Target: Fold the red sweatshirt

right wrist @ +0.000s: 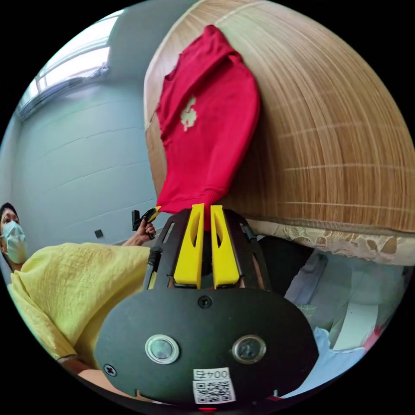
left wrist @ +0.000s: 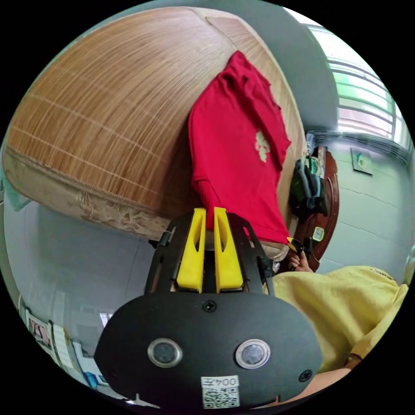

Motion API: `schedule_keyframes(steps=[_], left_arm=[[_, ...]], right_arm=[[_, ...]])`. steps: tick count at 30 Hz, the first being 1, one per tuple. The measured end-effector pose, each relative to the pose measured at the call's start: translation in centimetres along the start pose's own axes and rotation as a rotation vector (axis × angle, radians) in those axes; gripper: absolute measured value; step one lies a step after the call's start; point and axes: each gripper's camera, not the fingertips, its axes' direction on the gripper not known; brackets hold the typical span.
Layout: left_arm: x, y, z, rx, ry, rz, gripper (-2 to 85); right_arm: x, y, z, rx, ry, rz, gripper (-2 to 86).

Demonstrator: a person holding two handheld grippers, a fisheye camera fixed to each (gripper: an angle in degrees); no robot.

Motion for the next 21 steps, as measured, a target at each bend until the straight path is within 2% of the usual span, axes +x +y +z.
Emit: schedule_keyframes(steps=[7, 14, 21], left_arm=[[3.8, 3.5, -7.7, 0.039, 0.028, 0.11, 3.3], [2.5, 9.2, -8.7, -0.034, 0.063, 0.008, 3.3], [3.2, 5.2, -9.0, 0.071, 0.18, -0.075, 3.5]], right_arm=[[-6.2, 4.4, -6.6, -0.029, 0.024, -0.155, 3.8], [-4.4, 12.8, -8.0, -0.035, -0.017, -0.014, 3.6], [-5.5, 9.3, -9.7, 0.062, -0.05, 0.045, 3.6]])
